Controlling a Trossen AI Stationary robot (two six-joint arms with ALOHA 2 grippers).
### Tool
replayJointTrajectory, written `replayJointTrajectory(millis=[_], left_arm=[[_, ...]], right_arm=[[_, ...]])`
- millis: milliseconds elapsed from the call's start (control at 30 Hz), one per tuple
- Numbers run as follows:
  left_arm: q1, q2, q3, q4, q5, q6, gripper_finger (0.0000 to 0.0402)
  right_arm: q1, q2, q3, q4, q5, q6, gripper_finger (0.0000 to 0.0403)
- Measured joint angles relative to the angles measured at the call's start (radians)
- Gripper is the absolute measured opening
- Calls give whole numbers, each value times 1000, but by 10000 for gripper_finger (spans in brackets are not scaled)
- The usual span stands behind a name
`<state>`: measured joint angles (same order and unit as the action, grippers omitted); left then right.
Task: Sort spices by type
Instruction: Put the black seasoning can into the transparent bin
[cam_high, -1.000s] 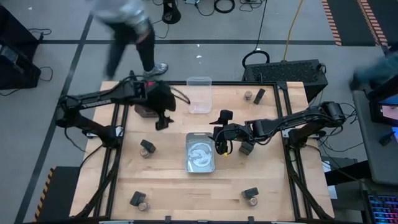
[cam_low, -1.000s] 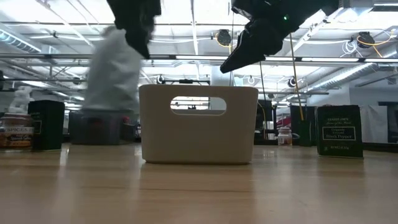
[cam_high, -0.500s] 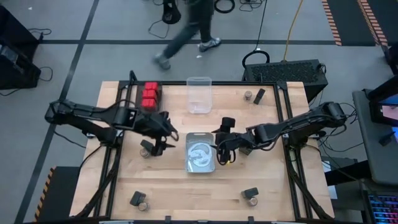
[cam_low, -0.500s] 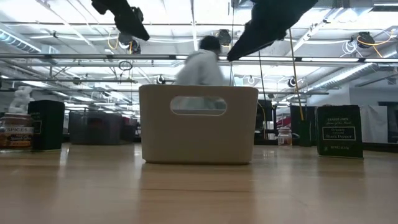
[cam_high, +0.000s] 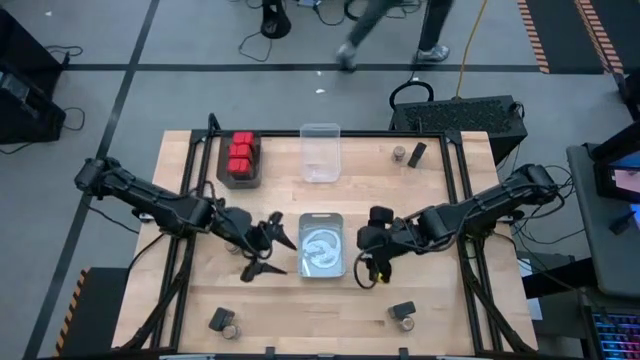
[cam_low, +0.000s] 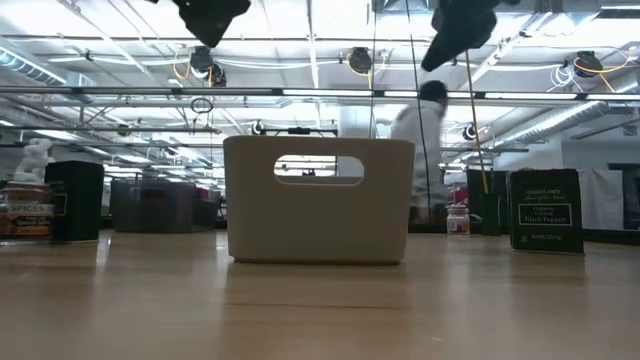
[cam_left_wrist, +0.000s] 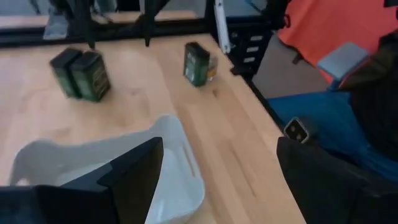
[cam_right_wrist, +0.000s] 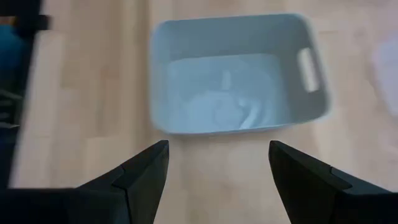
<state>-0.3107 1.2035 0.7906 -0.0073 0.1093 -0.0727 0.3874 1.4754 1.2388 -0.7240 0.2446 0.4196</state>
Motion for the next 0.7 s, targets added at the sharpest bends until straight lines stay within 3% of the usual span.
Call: replayJointTrajectory(millis=[133,367,700], left_arm=[[-46,67,0,89,-42,28,320],[-102,132,0,273,-63,170,320],[-80,130,9,268,-112,255,320]], right_arm=[[55,0,0,-1,-61,64,258],[183,2,0,39,-78,94,258],[319,8,0,160,-64,103,258]])
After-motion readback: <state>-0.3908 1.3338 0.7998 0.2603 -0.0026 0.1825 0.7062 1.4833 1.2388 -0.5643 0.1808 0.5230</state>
